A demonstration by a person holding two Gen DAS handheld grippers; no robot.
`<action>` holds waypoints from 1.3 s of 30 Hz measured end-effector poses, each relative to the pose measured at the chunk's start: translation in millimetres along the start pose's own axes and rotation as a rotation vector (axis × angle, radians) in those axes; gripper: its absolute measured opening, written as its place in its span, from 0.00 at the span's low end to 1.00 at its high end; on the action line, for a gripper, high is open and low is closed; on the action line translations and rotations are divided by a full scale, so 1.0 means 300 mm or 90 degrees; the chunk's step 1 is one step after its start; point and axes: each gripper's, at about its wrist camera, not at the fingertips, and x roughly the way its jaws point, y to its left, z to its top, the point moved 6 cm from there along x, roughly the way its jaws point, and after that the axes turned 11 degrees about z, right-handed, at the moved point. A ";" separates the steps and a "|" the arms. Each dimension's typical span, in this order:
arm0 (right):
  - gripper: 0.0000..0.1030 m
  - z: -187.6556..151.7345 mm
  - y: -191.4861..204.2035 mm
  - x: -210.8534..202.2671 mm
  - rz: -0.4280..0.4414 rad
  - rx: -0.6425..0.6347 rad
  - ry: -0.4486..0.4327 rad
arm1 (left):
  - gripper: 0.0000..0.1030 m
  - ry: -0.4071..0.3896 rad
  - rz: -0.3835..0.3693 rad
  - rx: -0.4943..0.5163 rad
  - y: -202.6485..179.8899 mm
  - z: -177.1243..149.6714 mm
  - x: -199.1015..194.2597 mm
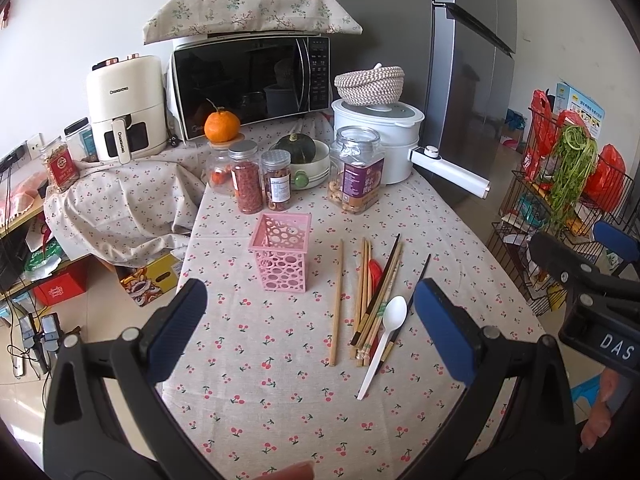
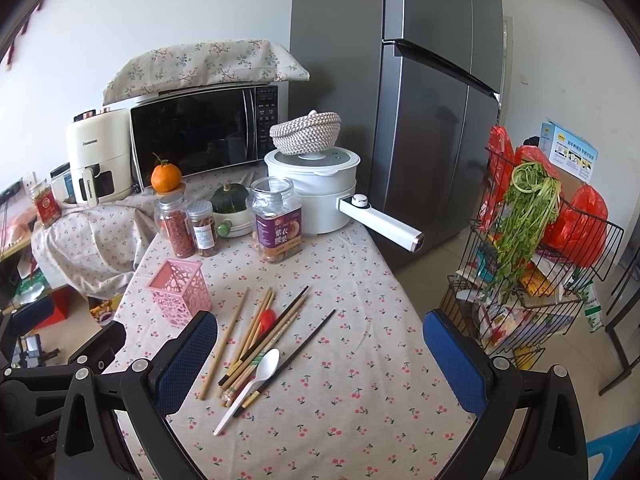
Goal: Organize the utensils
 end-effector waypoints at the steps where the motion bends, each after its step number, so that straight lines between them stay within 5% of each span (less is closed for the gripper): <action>1: 1.00 0.000 0.000 0.000 0.000 0.000 0.000 | 1.00 0.000 0.000 0.000 0.000 0.000 0.000; 18: 1.00 -0.002 -0.001 0.006 -0.001 0.003 0.005 | 1.00 0.002 0.012 -0.005 0.015 0.002 0.024; 28: 1.00 -0.006 -0.121 0.082 -0.001 0.068 0.050 | 1.00 0.009 0.019 -0.009 0.026 0.015 0.101; 39: 1.00 -0.046 -0.275 0.250 0.058 0.166 0.157 | 0.99 0.119 -0.099 0.030 -0.095 0.005 0.213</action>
